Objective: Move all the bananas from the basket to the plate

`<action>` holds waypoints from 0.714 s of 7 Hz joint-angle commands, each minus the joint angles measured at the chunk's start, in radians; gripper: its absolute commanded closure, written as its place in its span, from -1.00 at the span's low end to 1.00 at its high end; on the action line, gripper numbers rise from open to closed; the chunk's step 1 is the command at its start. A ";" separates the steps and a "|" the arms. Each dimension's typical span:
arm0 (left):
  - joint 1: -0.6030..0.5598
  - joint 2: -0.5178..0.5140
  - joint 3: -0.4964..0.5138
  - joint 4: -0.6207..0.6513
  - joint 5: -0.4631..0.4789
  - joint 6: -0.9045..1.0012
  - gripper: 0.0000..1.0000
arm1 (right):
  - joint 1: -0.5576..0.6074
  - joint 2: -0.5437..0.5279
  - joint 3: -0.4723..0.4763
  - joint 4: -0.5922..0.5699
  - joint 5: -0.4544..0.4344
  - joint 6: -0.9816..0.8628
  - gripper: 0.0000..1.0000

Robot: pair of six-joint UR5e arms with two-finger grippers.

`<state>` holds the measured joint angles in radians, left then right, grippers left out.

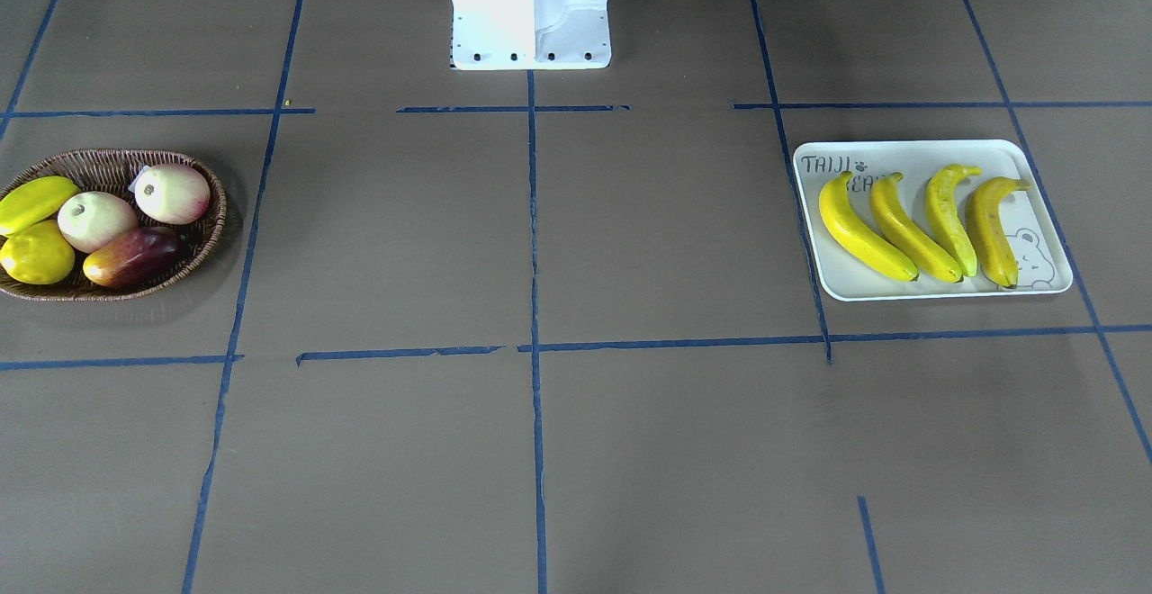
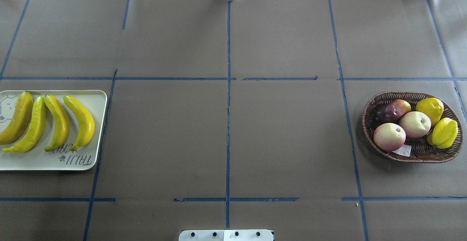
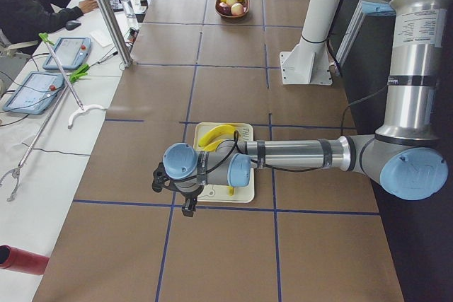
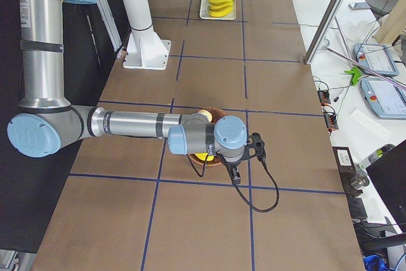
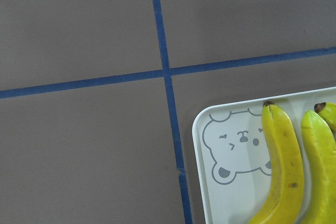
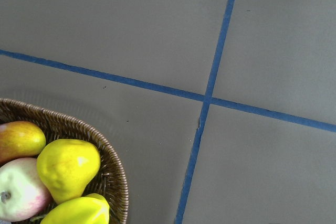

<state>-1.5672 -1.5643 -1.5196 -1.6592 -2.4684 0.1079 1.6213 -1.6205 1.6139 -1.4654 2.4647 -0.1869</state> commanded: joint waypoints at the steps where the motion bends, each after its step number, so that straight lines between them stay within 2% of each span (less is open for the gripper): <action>1: -0.023 0.001 0.001 0.028 0.003 -0.010 -1.00 | 0.002 -0.001 -0.088 -0.001 0.006 0.007 -1.00; 5: -0.054 -0.011 -0.013 0.094 0.002 -0.016 -1.00 | 0.009 0.005 -0.095 0.000 0.000 0.012 -1.00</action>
<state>-1.6177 -1.5706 -1.5302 -1.5847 -2.4661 0.0926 1.6288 -1.6193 1.5191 -1.4651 2.4675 -0.1761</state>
